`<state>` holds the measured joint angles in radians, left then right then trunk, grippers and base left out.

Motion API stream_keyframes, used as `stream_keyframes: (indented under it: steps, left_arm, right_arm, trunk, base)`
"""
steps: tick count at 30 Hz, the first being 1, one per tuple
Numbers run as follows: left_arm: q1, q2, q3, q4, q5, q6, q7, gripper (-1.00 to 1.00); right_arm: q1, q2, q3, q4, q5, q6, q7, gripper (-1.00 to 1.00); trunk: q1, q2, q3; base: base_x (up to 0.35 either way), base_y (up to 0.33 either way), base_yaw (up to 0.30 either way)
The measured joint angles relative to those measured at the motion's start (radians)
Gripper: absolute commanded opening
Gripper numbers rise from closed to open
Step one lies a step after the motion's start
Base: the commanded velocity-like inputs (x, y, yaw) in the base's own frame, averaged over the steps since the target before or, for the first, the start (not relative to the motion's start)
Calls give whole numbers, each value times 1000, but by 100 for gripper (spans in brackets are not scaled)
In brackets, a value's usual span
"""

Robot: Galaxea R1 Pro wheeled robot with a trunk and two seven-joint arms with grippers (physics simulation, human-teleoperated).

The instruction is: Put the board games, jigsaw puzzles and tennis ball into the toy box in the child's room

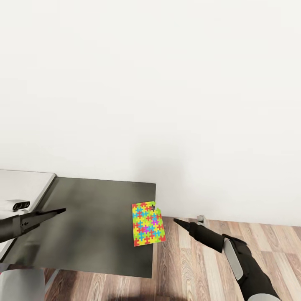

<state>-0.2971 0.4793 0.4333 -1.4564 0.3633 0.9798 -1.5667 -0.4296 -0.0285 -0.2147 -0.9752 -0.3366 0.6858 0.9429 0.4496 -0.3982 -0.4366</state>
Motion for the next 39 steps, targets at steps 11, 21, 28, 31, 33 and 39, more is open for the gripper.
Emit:
stream_keyframes:
  steps: [11, 21, 28, 31, 33, 39]
  left_arm:
    - [-8, -92, -90, -6, 1, 33, 0, 100]
    - [-14, -116, -136, -6, 1, 52, 0, 100]
    - [-15, -136, -185, -5, 1, 55, 0, 100]
    - [-15, -138, -187, -5, 1, 55, 0, 100]
    - [-15, -139, -186, -5, 1, 55, 0, 100]
    - [-14, -140, -184, -4, 0, 54, 0, 100]
  right_arm:
    - [-64, 2, 27, 135, 2, -2, -11, 100]
    - [-69, 2, 28, 145, 4, -3, -15, 100]
    - [-68, 2, 30, 147, 5, -4, -16, 100]
    - [-68, 2, 30, 146, 5, -6, -15, 100]
    - [-68, 2, 30, 147, 5, -7, -15, 100]
    - [-68, 2, 30, 147, 4, -5, -15, 100]
  trunk:
    - [0, 0, 0]
    - [0, 0, 0]
    - [0, 0, 0]
    - [0, 0, 0]
    - [0, 0, 0]
    - [0, 0, 0]
  base:
    - [0, 0, 0]
    - [0, 0, 0]
    - [0, 0, 0]
    - [0, 0, 0]
    - [0, 0, 0]
    - [0, 0, 0]
